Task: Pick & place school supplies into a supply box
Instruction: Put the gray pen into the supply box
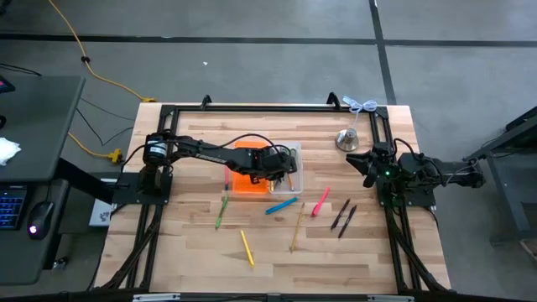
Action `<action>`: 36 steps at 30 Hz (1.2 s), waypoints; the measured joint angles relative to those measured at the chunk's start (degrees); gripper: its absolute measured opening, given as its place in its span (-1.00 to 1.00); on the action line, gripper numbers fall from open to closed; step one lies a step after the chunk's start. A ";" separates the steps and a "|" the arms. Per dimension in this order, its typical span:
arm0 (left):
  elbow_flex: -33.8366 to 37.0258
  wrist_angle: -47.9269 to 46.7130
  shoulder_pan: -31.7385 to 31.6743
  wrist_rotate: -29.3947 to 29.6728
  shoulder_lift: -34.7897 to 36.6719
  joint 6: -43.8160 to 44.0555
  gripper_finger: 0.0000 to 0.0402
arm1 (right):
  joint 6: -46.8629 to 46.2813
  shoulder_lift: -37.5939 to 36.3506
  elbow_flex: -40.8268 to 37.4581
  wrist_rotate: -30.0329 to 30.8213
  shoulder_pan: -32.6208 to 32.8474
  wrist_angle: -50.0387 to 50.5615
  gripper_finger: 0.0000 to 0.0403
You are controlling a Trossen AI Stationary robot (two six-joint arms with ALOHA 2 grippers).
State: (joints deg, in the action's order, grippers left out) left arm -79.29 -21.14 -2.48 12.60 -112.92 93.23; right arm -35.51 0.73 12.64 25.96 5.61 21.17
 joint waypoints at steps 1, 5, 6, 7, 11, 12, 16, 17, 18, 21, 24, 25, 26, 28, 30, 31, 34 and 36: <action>0.00 -0.04 0.00 0.01 0.00 -0.01 -0.92 | 0.00 0.00 0.00 0.00 0.00 0.00 -0.65; 0.00 -0.05 0.00 0.14 0.02 -0.13 -0.92 | -0.39 0.00 0.00 0.00 0.00 0.00 -0.65; 0.00 -0.05 0.00 0.44 0.02 -0.20 -0.92 | -0.39 0.00 0.00 0.00 0.00 0.00 -0.65; 0.00 -0.05 0.00 0.92 0.02 -0.46 -0.92 | -0.40 0.00 0.00 0.00 0.00 0.00 -0.65; 0.00 -0.07 -0.11 1.33 0.02 -0.55 -0.92 | -0.42 0.00 0.00 0.00 0.00 0.00 -0.65; 0.00 -0.07 -0.11 1.36 0.02 -0.55 -0.92 | -0.42 0.00 0.00 0.00 0.00 0.00 -0.65; -0.01 -0.22 -0.11 1.27 -0.75 -0.44 -0.92 | -0.42 0.00 0.00 0.00 0.00 0.01 -0.65; 0.02 -0.43 -0.11 1.01 -0.79 -0.41 -0.92 | -0.42 0.00 0.00 0.00 0.00 0.00 -0.65; 0.02 0.07 -0.11 0.81 -0.79 -0.39 -0.92 | -0.42 0.00 0.00 0.00 0.00 0.01 -0.65; -0.15 0.36 -0.11 0.63 -1.71 -0.06 -0.92 | -0.23 0.00 0.00 -0.02 0.00 0.04 -0.65; 0.05 0.41 -0.11 -0.24 -1.89 0.13 -0.92 | -0.19 0.00 0.00 -0.05 0.00 0.05 -0.65; -0.14 0.88 -0.08 -0.26 -2.23 0.24 -0.92 | -0.17 0.00 0.00 -0.28 0.00 0.09 -0.65; -0.21 1.17 -0.07 -0.31 -2.51 0.44 -0.92 | -0.17 0.00 0.00 -0.46 0.00 0.11 -0.65; 0.11 0.21 -0.07 -0.70 -2.97 0.90 -0.92 | -0.13 0.00 0.00 -0.93 0.00 0.24 -0.65; 0.05 0.86 -0.07 -1.31 -2.97 1.14 -0.92 | -0.08 0.00 0.00 -1.00 0.02 0.28 -0.65; -0.12 1.36 -0.07 -1.23 -3.14 1.14 -0.92 | -0.04 0.00 0.00 -1.08 0.00 0.35 -0.65; 0.03 1.44 -0.08 -1.32 -3.55 1.16 -0.91 | -0.02 0.00 0.00 -1.09 0.01 0.48 -0.65; 0.02 2.29 -0.09 -1.50 -3.56 1.15 -0.87 | -0.02 0.00 0.00 -1.14 0.02 0.48 -0.65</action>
State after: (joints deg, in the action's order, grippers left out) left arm -79.26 -18.85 -2.57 11.10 -116.49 94.38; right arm -35.53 0.73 12.64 24.82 5.62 21.65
